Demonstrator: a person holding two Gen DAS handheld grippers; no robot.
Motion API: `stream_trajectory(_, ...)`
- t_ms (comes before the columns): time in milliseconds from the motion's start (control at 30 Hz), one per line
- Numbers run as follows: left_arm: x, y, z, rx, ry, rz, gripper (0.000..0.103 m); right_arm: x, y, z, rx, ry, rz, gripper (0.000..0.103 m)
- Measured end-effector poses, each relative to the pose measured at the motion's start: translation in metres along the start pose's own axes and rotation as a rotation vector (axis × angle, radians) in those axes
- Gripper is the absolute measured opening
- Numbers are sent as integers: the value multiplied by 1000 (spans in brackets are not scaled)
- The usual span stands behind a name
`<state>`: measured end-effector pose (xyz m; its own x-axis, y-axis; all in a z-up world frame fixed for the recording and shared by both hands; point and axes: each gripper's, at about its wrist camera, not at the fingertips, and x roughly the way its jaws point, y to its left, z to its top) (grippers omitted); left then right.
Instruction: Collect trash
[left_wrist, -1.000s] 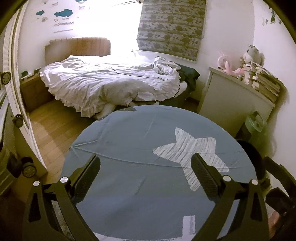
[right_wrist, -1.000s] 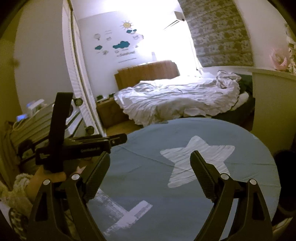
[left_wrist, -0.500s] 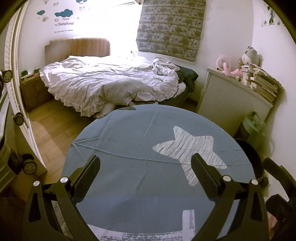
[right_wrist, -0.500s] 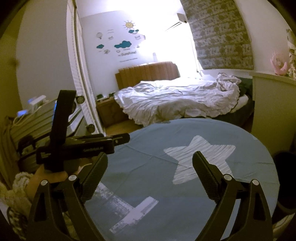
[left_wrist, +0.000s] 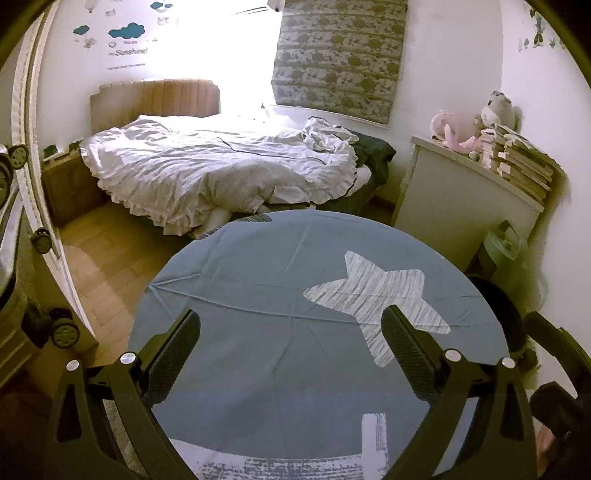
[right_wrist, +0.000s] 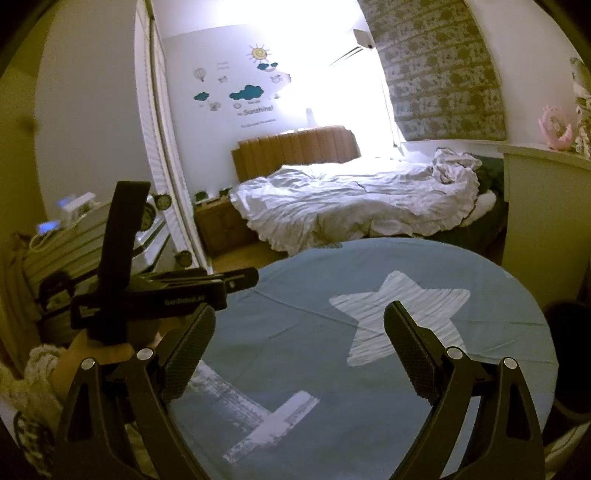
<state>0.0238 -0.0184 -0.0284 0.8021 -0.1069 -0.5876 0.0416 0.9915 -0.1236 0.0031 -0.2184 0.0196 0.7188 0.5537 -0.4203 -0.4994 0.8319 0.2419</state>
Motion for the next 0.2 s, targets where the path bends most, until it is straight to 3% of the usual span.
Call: stream_trajectory(200,-2,-1,-1,-2,-4,5,98,-2,-1,0,11,-5,3,91)
